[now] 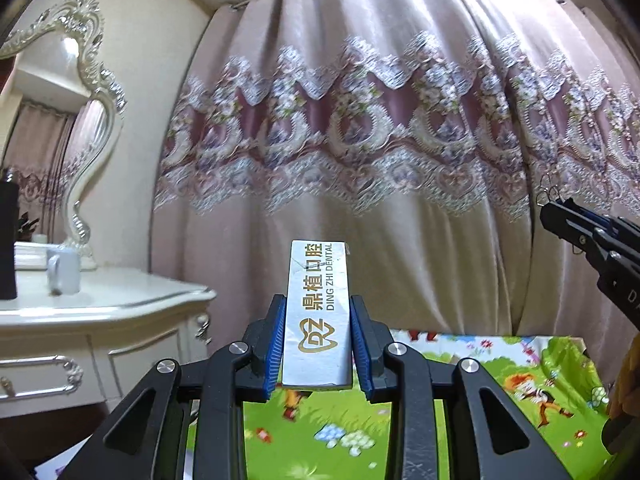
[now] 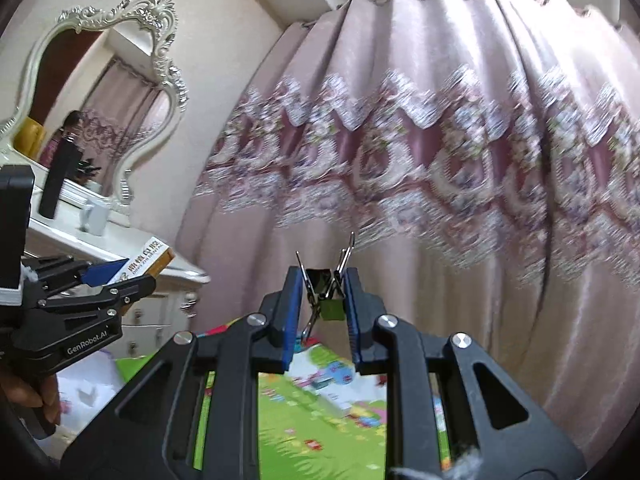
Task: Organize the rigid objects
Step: 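Carry the dental box with the left gripper while the right carries the black clip to the storage box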
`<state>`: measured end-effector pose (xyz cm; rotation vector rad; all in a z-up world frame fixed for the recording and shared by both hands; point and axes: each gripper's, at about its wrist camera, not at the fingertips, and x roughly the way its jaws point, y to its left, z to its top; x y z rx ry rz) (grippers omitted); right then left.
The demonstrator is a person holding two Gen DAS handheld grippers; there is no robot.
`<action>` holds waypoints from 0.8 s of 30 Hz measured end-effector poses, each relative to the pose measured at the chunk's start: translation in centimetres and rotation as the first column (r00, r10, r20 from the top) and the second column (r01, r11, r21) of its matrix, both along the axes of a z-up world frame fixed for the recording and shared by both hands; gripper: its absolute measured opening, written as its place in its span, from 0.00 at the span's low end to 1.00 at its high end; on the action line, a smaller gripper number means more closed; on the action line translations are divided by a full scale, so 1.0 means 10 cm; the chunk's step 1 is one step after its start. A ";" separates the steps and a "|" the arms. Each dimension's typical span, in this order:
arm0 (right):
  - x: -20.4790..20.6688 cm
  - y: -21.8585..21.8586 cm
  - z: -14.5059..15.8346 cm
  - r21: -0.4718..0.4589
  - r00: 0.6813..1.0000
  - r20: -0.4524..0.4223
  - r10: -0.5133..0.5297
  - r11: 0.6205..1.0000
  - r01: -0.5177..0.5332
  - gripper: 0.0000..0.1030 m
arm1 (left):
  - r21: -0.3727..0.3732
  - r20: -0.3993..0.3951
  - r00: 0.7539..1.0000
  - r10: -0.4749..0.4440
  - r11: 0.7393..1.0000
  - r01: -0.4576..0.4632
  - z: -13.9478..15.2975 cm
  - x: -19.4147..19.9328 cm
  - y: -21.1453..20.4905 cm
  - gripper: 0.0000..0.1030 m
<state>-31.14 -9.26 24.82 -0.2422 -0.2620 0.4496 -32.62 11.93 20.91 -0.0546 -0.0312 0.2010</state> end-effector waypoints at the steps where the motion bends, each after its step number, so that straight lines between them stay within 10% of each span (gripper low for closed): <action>1: 0.02 0.05 -0.02 -0.006 1.000 -0.020 0.018 1.000 -0.018 0.24 | -0.004 -0.027 1.000 0.007 1.000 -0.007 -0.04 0.00 0.05 0.31; 9: 0.14 0.45 -0.24 -0.060 0.968 -0.188 0.166 0.982 -0.180 0.24 | -0.054 -0.153 0.984 0.091 0.994 -0.100 -0.32 -0.13 0.43 0.31; 24: 0.19 1.49 -0.98 -0.220 0.792 -0.505 0.345 0.835 -0.504 0.23 | -0.209 -0.362 0.912 0.192 0.937 -0.280 -1.03 -0.38 1.25 0.31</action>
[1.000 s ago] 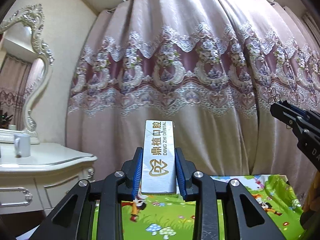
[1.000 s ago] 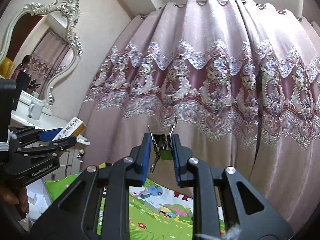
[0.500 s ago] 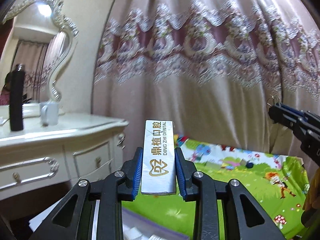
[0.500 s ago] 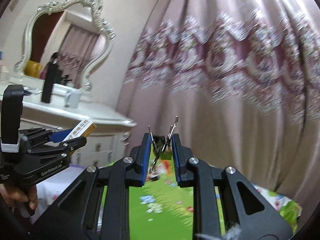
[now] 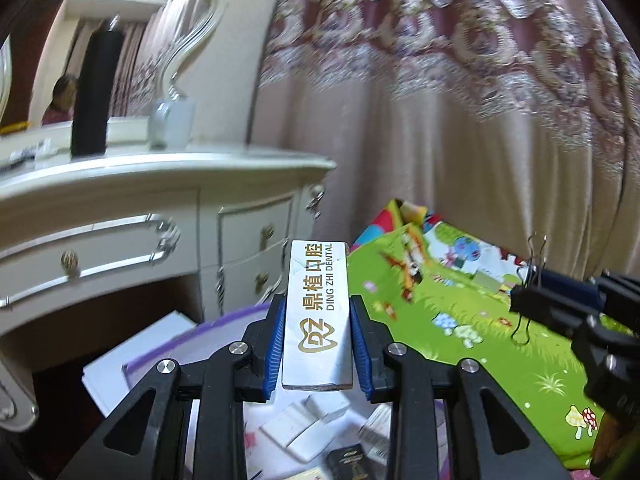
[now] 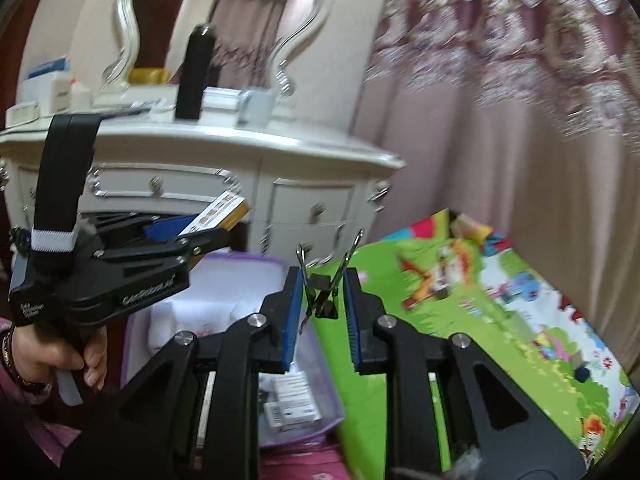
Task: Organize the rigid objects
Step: 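Carry the dental box with the left gripper while the right carries the black clip to the storage box, then open the left gripper over the storage box while the right gripper releases the black clip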
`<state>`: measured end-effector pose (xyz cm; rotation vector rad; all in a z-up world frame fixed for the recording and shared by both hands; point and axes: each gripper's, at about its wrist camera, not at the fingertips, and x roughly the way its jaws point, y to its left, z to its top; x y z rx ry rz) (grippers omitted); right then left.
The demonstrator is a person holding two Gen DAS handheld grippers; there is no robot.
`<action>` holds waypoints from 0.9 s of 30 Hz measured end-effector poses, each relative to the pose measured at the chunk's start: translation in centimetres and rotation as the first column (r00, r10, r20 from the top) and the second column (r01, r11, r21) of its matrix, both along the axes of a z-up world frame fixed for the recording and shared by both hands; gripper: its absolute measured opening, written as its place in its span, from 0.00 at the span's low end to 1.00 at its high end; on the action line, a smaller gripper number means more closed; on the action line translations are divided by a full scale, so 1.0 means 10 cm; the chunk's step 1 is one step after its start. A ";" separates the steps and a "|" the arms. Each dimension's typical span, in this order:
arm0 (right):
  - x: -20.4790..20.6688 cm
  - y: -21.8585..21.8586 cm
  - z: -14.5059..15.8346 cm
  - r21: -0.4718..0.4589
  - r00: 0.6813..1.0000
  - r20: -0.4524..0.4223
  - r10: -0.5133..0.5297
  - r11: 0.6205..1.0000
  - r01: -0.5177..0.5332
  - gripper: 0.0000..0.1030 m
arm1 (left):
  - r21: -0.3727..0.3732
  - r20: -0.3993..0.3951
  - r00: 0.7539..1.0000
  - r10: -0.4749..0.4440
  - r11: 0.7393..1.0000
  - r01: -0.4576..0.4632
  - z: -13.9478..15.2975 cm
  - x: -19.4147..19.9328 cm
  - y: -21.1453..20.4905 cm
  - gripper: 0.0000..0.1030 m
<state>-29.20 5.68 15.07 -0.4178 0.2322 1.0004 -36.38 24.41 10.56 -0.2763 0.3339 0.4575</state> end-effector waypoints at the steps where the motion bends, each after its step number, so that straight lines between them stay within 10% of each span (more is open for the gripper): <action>1: 0.01 0.06 -0.04 -0.018 1.000 -0.016 0.014 1.000 -0.015 0.23 | -0.014 -0.009 1.000 0.006 1.000 -0.006 -0.04 0.00 0.04 0.31; 13: -0.01 0.62 -0.58 -0.195 0.982 -0.138 0.127 0.969 -0.153 0.23 | -0.188 -0.162 0.986 0.035 0.980 -0.065 -0.58 0.07 0.48 0.31; 27: 0.08 0.95 -1.08 -0.263 0.912 -0.358 0.199 0.916 -0.303 0.24 | -0.343 -0.399 0.916 0.026 0.923 -0.175 -1.03 0.25 0.95 0.31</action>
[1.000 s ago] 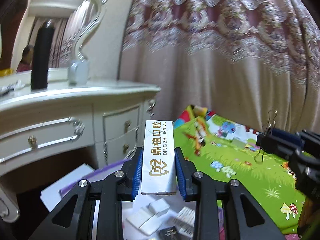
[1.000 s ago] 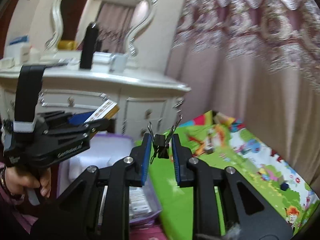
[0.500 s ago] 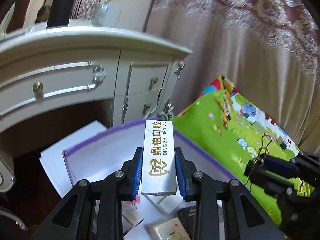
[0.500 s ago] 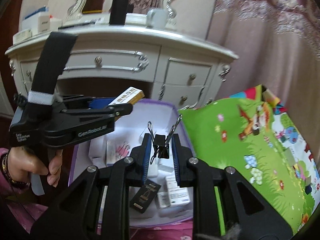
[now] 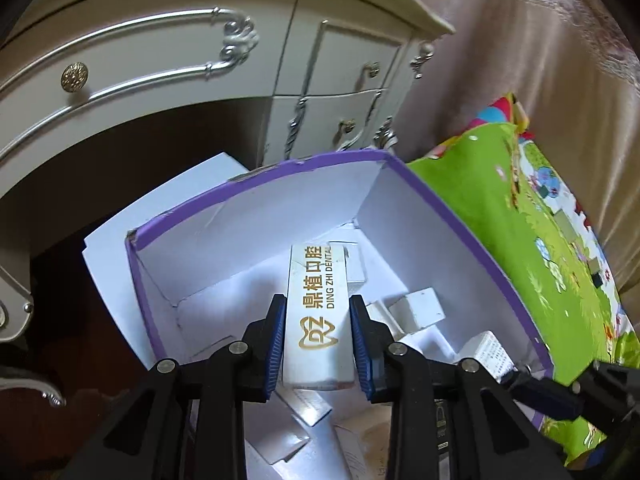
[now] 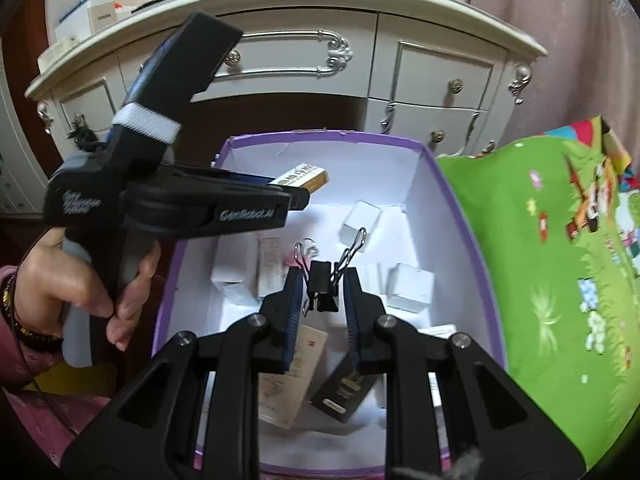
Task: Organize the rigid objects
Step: 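Open the left gripper over the storage box while the right gripper releases the black clip, then return both grippers to the mat and grasp the blue block with the right gripper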
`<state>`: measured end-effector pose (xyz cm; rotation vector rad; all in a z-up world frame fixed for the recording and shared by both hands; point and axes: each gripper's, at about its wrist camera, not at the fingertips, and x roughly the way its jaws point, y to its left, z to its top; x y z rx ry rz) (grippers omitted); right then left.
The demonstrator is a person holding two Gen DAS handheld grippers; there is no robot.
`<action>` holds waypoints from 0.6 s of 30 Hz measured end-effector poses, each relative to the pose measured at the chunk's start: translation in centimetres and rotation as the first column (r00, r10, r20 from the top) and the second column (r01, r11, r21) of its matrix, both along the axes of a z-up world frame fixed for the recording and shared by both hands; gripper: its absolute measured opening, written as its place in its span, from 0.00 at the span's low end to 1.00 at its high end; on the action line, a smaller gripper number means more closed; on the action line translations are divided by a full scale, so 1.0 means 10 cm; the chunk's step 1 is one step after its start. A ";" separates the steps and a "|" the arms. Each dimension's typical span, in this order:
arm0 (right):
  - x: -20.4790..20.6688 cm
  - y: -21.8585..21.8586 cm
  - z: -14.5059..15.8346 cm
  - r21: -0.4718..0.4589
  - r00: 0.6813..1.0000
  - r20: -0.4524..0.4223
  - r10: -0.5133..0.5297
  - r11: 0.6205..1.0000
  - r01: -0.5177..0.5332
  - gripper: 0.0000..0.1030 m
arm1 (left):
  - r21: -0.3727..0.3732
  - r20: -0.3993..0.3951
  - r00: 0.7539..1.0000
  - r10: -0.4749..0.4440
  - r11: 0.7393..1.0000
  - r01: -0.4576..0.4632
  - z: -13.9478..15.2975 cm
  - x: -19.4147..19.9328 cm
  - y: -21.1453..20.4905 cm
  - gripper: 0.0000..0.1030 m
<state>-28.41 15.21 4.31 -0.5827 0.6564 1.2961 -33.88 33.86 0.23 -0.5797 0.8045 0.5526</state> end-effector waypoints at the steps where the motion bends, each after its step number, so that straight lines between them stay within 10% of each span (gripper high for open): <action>1: 0.01 -0.02 0.00 0.009 1.000 -0.015 0.004 1.000 -0.004 0.24 | -0.003 -0.001 1.000 0.002 1.000 -0.002 0.01 0.02 0.03 0.32; 5: 0.12 -0.08 -0.01 0.028 0.994 -0.103 0.022 0.999 -0.019 0.42 | 0.013 -0.053 0.999 0.005 1.000 -0.004 0.07 0.08 0.04 0.45; 8: 0.24 -0.24 0.05 0.091 0.986 -0.169 0.008 0.996 0.008 0.69 | 0.052 -0.075 0.996 0.048 0.998 -0.044 0.15 0.09 0.00 0.84; 14: 0.57 -0.83 0.31 0.168 0.984 -0.111 -0.136 0.974 0.154 0.72 | 0.089 -0.017 0.998 -0.054 0.994 0.055 0.40 0.40 -0.44 0.85; 18: 0.95 -1.47 0.31 0.160 0.933 -0.051 -0.355 0.920 0.359 0.81 | 0.150 -0.027 0.950 -0.311 0.938 0.312 0.45 1.05 -1.23 0.87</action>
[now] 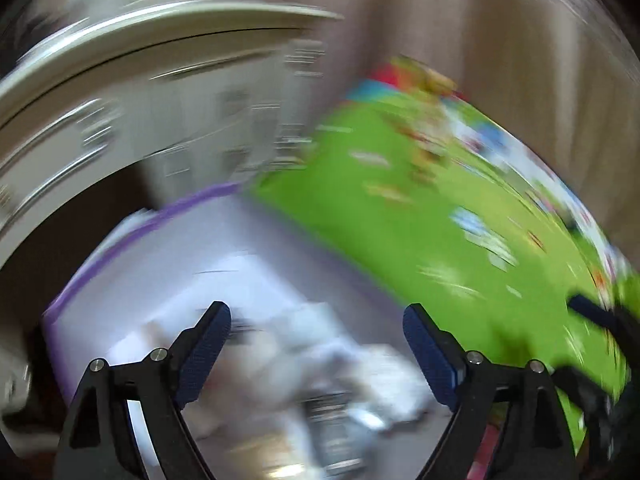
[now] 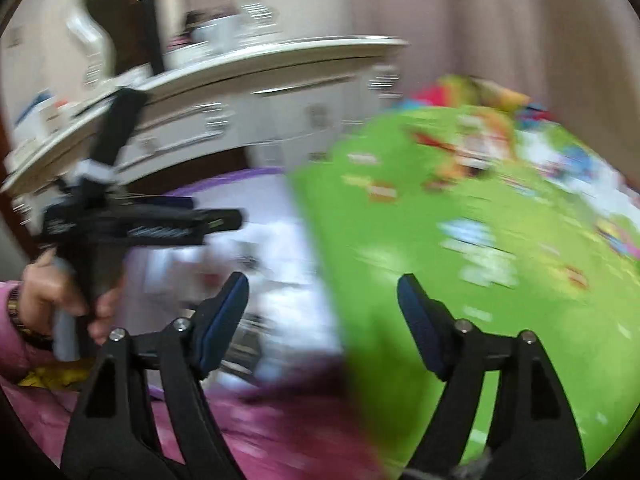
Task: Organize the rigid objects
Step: 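Return both grippers to the mat and grasp the blue block with the right gripper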
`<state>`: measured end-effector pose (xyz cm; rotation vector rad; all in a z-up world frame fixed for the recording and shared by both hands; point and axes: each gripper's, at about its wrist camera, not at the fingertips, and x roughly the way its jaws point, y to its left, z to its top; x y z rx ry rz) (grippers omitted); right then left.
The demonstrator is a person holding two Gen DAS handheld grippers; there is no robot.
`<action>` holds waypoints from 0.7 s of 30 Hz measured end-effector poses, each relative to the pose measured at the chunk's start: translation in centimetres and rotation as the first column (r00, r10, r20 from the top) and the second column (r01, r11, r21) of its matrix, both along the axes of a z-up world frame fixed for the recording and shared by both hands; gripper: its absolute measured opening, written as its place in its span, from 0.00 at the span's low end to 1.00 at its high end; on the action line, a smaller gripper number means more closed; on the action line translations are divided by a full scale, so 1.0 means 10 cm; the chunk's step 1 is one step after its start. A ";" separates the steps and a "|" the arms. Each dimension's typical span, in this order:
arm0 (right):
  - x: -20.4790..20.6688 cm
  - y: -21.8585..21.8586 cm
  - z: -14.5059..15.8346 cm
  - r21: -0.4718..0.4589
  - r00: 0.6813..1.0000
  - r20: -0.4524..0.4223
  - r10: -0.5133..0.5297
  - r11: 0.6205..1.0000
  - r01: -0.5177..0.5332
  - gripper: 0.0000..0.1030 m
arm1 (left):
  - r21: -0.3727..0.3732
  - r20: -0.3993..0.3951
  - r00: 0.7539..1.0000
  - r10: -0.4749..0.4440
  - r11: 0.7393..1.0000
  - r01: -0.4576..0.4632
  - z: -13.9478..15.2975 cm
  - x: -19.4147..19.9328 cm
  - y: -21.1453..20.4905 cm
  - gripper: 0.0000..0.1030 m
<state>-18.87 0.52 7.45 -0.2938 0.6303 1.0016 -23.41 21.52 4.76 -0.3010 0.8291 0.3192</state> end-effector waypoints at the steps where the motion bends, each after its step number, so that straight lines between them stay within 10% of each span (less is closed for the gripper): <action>1: 0.12 -0.19 -0.04 -0.016 0.997 0.005 -0.071 0.997 0.071 0.82 | 0.011 -0.005 0.997 -0.077 0.997 0.077 -0.01 0.18 -0.23 0.88; 9: 1.41 -1.89 -0.44 -0.113 0.821 -0.102 -0.562 0.826 0.552 0.83 | 0.145 -0.127 0.865 -0.485 0.854 0.500 -0.31 1.85 -1.86 0.88; 15: 2.39 -2.62 -0.65 -0.153 0.674 -0.168 -0.720 0.694 0.704 0.83 | 0.066 -0.108 0.886 -0.451 0.886 0.459 -0.45 2.54 -1.96 0.92; 21: 3.20 -2.82 -0.68 -0.169 0.662 -0.160 -0.733 0.681 0.713 0.85 | 0.099 -0.113 0.896 -0.429 0.893 0.439 -0.48 2.56 -1.99 1.00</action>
